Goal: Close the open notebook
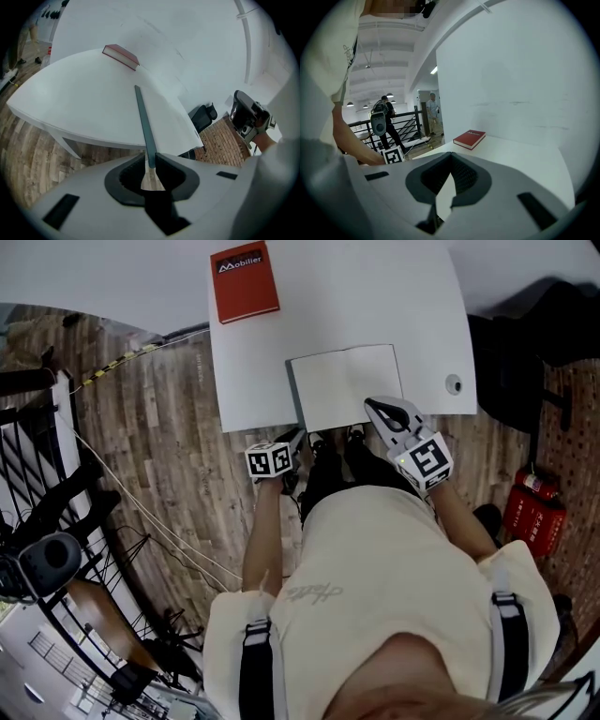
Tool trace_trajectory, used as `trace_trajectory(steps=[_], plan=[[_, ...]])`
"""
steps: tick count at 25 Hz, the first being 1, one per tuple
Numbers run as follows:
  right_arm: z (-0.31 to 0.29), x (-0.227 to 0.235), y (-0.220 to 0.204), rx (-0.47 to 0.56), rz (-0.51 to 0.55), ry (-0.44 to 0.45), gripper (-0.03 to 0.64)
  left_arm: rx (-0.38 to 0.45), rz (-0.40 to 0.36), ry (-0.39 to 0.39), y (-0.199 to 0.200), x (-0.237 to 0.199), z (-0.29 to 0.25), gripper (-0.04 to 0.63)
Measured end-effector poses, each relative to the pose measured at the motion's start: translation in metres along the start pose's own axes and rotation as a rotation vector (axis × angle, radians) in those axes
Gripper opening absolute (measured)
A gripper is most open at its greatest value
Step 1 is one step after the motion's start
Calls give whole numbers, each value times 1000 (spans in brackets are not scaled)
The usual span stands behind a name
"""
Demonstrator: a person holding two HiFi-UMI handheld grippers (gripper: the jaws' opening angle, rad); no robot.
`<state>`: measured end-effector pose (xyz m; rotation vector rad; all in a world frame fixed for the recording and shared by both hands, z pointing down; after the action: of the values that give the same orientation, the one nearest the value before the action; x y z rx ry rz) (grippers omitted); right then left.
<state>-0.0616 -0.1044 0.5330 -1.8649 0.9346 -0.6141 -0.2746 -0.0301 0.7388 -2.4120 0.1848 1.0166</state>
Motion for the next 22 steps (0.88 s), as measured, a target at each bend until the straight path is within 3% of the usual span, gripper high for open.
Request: trace_trajectory(steps=[9, 22], plan=[[2, 0, -5, -14, -23, -29, 8, 6, 75, -107, -2, -5, -5, 57], [3, -3, -8, 4, -19, -56, 8, 0, 36, -181, 8, 8, 1, 21]])
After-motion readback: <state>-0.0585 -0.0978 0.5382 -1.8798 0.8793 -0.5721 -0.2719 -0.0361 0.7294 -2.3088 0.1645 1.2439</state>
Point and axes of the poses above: the fingertips, and each gripper's own axes: z backward along the fingers, x to its right, y out of its top, the point moved 6 cm from there along z, backward along the fingers, and after that the axes turned 4 degrees about -y, right-handed, at the moved point
